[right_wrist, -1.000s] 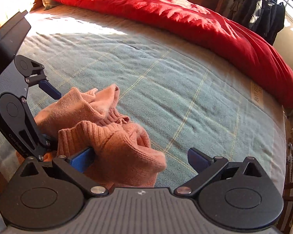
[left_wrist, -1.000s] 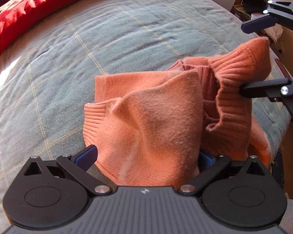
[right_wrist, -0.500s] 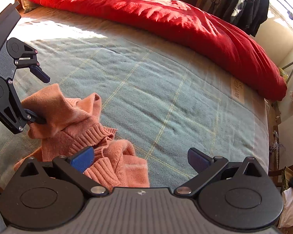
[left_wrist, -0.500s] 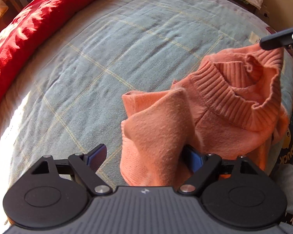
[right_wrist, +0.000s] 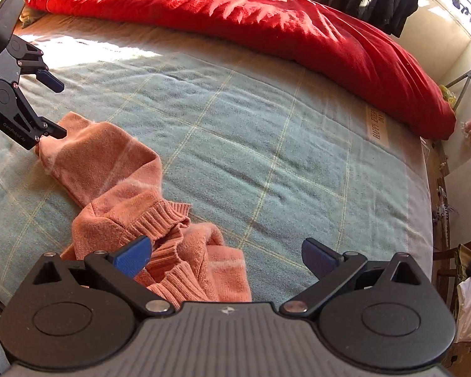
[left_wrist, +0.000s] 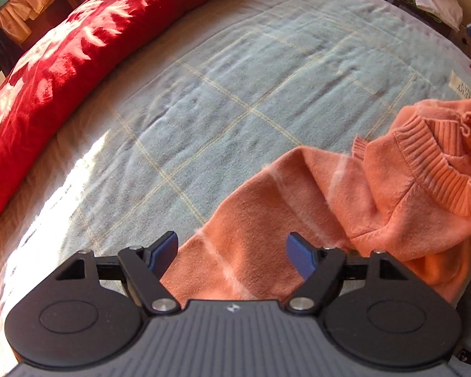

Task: Fold clothes

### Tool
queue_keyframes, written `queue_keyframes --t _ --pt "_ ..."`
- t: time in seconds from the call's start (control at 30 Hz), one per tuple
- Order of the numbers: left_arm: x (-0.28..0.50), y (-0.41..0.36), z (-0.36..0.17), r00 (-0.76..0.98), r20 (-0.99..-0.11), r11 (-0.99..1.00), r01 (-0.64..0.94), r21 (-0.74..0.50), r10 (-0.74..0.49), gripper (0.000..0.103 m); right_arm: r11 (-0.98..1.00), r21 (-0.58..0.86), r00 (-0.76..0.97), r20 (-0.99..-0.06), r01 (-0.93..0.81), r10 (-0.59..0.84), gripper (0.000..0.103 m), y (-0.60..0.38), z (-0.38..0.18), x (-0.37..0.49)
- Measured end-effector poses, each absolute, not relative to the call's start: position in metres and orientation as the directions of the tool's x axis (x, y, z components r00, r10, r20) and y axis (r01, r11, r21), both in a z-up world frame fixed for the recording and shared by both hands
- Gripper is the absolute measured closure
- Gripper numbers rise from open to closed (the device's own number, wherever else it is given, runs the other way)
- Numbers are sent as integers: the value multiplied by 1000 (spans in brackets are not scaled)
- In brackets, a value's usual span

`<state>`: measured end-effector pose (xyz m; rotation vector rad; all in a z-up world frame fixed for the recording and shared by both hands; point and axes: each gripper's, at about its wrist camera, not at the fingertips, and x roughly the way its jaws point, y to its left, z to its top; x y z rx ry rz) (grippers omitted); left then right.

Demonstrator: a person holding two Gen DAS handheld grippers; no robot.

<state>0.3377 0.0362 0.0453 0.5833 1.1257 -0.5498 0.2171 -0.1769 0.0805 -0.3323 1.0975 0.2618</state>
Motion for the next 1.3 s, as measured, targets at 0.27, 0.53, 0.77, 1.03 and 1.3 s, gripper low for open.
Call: queue_keyframes --t 0.27,0.53,0.77,1.03,1.3 --pt "328 14 26 266 -946 721 691 52 -186 27 919 -41 340 -935 -392 103 0 -163 74 229" --pt "320 16 21 289 -938 813 582 12 -193 27 876 101 239 -941 -472 238 3 -149 50 250" --pt "313 21 13 281 -946 866 500 -1 -164 24 822 174 194 -926 -542 324 2 -137 34 280" --pt "302 16 4 231 -960 886 462 -38 -161 22 797 209 120 -936 -566 331 2 -134 13 281" --pt "300 17 1 213 -962 907 416 -68 -170 22 761 189 112 -939 -620 324 2 -115 8 281"
